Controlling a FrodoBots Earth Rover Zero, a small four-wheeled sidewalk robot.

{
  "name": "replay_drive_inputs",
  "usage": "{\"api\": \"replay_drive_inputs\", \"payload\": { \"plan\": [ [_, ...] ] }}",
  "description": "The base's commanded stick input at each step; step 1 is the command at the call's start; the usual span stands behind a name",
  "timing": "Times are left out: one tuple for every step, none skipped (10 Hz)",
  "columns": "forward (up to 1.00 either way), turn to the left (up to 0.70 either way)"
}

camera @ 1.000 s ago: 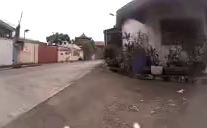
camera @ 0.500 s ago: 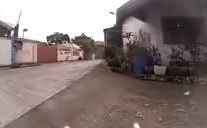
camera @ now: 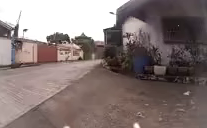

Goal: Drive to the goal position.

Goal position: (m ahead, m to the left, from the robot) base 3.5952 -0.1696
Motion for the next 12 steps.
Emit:
{"api": "replay_drive_inputs", "payload": {
  "plan": [
    [0.11,0.00],
    [0.45,0.00],
    [0.70,0.00],
    [0.70,0.00],
    [0.70,0.00],
    [0.70,0.00],
    [0.70,0.00],
    [0.70,0.00],
    [0.70,0.00],
    [0.70,0.00],
    [0.70,0.00],
    [0.70,0.00]
  ]
}}
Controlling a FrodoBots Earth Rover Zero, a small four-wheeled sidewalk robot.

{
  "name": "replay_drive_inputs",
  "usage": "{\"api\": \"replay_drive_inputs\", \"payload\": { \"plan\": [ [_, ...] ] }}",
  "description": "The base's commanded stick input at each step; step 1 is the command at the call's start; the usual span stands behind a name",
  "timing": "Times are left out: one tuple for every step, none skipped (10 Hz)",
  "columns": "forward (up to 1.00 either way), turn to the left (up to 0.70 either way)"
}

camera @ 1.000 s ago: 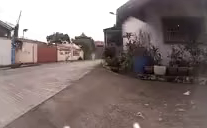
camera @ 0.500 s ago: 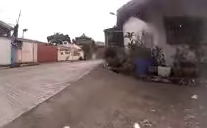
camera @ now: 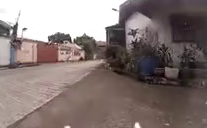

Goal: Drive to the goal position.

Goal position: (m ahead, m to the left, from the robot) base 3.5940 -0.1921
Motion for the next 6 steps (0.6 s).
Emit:
{"api": "replay_drive_inputs", "payload": {
  "plan": [
    [0.70,0.00],
    [0.70,0.00],
    [0.70,0.00],
    [0.70,0.00],
    [0.70,0.07],
    [0.70,0.27]
  ]
}}
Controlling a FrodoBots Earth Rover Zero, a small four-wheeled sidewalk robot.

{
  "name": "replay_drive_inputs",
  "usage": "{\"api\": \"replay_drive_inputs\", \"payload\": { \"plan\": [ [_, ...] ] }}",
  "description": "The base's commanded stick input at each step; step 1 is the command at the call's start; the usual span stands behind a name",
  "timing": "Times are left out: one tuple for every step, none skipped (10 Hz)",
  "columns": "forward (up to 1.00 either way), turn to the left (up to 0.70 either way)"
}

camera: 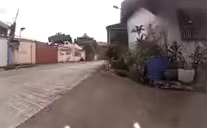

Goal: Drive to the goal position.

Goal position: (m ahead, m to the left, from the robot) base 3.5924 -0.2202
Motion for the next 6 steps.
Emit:
{"api": "replay_drive_inputs", "payload": {
  "plan": [
    [0.70,0.00],
    [0.70,0.00],
    [0.70,0.00],
    [0.70,0.00],
    [0.70,0.00],
    [0.70,0.00]
  ]
}}
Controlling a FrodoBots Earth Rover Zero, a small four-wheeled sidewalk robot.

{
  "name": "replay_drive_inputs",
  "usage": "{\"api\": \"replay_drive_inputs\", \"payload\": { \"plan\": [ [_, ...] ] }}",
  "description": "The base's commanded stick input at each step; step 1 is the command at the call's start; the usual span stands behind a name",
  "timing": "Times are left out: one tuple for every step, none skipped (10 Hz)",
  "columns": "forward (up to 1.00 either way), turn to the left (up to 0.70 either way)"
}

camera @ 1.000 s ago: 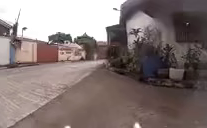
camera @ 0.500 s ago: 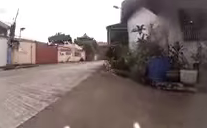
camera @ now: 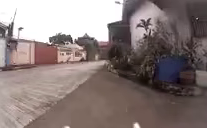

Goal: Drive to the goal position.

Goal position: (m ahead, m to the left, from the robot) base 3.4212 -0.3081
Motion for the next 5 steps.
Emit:
{"api": "replay_drive_inputs", "payload": {
  "plan": [
    [0.70,0.00],
    [0.70,0.00],
    [0.70,0.00],
    [0.70,0.00],
    [0.70,0.00]
  ]
}}
